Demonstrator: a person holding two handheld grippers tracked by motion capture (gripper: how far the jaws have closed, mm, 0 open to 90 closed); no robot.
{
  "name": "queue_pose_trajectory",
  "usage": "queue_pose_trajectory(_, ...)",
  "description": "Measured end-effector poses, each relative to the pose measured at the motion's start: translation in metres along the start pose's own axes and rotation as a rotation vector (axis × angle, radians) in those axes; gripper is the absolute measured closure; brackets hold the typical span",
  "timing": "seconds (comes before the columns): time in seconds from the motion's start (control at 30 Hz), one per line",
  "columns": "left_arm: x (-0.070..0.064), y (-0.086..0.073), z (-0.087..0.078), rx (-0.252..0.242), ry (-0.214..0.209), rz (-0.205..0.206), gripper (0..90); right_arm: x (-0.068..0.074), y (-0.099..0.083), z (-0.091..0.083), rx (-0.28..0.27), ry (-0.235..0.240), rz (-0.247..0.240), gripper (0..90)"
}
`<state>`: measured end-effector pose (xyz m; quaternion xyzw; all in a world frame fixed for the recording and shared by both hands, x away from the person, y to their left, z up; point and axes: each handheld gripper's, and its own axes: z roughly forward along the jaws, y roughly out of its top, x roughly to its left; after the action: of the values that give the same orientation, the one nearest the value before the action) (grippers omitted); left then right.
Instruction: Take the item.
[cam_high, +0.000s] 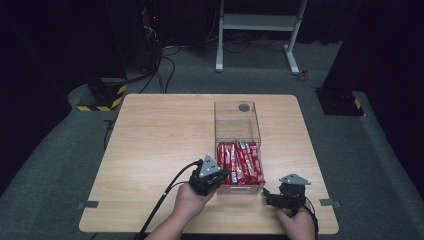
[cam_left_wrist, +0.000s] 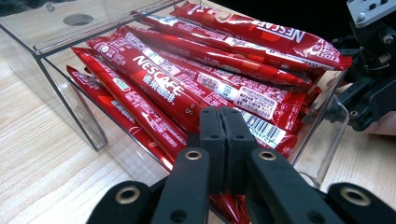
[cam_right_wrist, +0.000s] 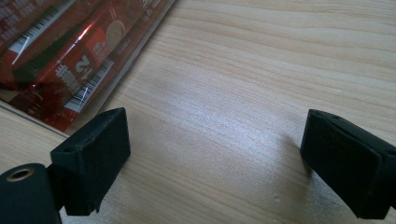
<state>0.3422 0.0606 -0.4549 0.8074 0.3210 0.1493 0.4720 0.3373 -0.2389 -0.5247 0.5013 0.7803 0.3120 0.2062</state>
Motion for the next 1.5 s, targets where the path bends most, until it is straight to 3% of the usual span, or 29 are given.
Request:
queue_pose_trajectory(0.43, 0.004, -0.009, -0.008, -0.081, -0.044, -0.047, 89.9, 0.000, 0.000, 0.000, -0.001, 0.000, 0.000, 8.0)
queue_pose_trajectory(1.07, 0.011, -0.007, -0.017, -0.176, -0.080, -0.065, 90.0, 0.000, 0.000, 0.000, -0.001, -0.002, 0.004, 8.3)
queue_pose_trajectory(1.5, 0.013, -0.005, -0.025, -0.208, -0.088, -0.068, 90.0, 0.001, 0.000, 0.000, -0.002, -0.004, 0.005, 8.5)
